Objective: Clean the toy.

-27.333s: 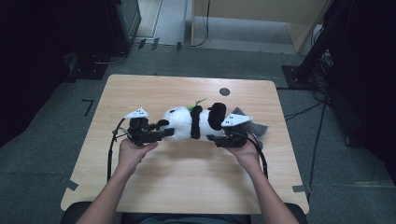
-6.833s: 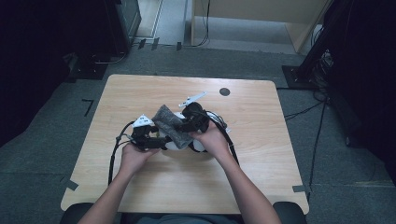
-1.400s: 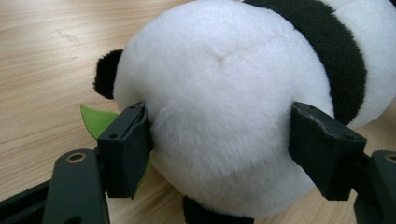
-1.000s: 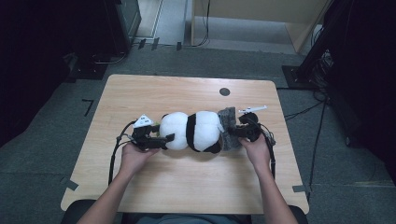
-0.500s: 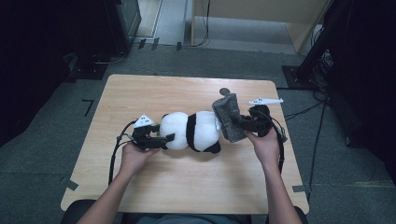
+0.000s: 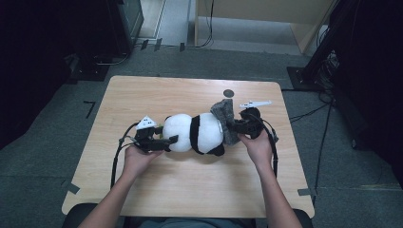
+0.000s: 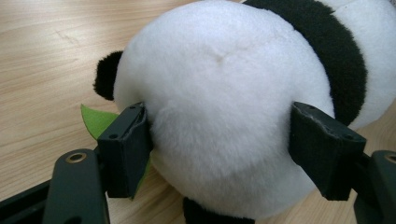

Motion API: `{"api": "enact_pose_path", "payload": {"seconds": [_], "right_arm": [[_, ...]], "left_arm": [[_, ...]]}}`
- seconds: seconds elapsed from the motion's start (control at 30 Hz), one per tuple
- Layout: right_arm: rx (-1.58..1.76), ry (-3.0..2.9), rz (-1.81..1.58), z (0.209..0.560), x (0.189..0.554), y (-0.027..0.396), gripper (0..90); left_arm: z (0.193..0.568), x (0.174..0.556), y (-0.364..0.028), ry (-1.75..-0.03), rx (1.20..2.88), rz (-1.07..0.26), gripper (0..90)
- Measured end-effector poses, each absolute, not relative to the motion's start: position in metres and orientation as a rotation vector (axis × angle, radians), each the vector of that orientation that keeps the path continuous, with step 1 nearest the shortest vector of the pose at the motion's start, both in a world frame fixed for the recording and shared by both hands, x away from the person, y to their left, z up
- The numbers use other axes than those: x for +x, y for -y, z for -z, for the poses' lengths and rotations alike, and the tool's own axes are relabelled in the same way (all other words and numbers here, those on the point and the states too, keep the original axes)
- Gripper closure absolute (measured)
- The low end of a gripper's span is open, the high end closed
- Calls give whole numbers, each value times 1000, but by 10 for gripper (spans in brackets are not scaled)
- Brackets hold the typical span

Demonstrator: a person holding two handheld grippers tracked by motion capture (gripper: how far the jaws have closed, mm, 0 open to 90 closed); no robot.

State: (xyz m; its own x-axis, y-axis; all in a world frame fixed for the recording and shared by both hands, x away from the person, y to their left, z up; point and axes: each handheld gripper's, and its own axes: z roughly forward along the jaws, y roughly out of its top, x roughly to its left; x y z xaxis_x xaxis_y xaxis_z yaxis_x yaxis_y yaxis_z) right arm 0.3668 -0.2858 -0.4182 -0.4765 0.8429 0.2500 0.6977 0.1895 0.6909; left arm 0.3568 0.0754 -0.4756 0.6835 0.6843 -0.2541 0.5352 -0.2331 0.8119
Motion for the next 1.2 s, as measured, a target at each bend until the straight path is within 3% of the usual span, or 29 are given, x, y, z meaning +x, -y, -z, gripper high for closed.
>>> {"api": "enact_pose_path", "payload": {"seconds": [1.2], "right_arm": [[1596,-2416,-923,490,386,272,768]], "left_arm": [[478,360,-77,-949,1890,-167,252]]}}
